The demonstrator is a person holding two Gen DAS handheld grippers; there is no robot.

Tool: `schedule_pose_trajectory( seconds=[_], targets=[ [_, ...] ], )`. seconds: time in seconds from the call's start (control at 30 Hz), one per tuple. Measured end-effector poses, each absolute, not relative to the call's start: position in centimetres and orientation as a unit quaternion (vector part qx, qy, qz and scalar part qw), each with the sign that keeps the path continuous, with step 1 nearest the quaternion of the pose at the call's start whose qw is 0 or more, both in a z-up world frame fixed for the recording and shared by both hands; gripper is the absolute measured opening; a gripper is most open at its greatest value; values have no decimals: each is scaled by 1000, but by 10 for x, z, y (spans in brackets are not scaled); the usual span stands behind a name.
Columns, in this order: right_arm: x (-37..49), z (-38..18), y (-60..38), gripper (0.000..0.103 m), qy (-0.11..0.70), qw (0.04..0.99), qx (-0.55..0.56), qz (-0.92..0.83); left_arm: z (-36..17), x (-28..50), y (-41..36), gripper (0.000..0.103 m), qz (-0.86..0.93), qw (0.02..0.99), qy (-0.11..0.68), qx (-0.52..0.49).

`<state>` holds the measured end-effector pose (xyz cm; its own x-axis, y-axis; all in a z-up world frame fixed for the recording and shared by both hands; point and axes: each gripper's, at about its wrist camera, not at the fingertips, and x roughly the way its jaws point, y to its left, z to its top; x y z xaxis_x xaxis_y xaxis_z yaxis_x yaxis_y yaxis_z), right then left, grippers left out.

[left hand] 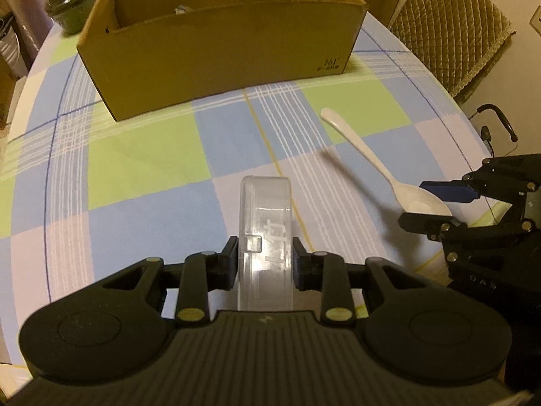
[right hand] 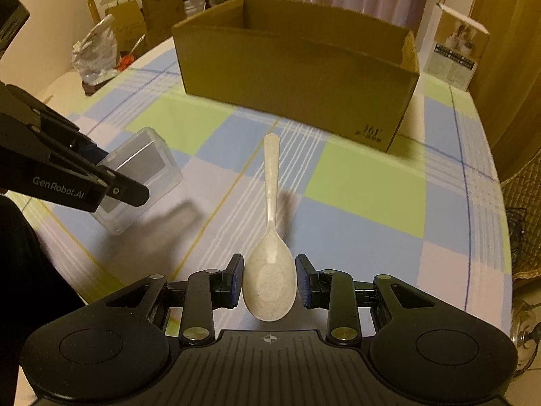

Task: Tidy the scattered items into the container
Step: 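Lift the clear container and spoon and carry both toward the box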

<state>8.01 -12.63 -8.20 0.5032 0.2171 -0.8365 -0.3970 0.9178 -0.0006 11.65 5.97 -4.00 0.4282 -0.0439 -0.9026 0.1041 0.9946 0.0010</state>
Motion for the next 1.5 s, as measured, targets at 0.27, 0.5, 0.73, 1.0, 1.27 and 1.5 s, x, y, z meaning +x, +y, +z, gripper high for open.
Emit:
schedule_pose_trajectory(
  seconds=[0.27, 0.5, 0.73, 1.0, 1.27, 1.5],
  targets=[
    [79, -61, -126, 35, 442, 875, -95, 173, -22, 111, 58, 26, -40, 857, 512, 34],
    [78, -42, -128, 35, 421, 886, -93, 170, -6, 107, 55, 26, -40, 868, 494, 40],
    [79, -25, -130, 35, 401, 896, -91, 168, 9, 106, 51, 26, -43, 877, 476, 46],
    [85, -10, -132, 35, 384, 904, -89, 164, 24, 113, 47, 26, -46, 886, 459, 53],
    [93, 2, -131, 35, 371, 910, -87, 162, 34, 121, 45, 26, -50, 892, 447, 55],
    [106, 7, -137, 35, 368, 914, -76, 156, 37, 131, 45, 26, -56, 893, 442, 59]
  ],
)
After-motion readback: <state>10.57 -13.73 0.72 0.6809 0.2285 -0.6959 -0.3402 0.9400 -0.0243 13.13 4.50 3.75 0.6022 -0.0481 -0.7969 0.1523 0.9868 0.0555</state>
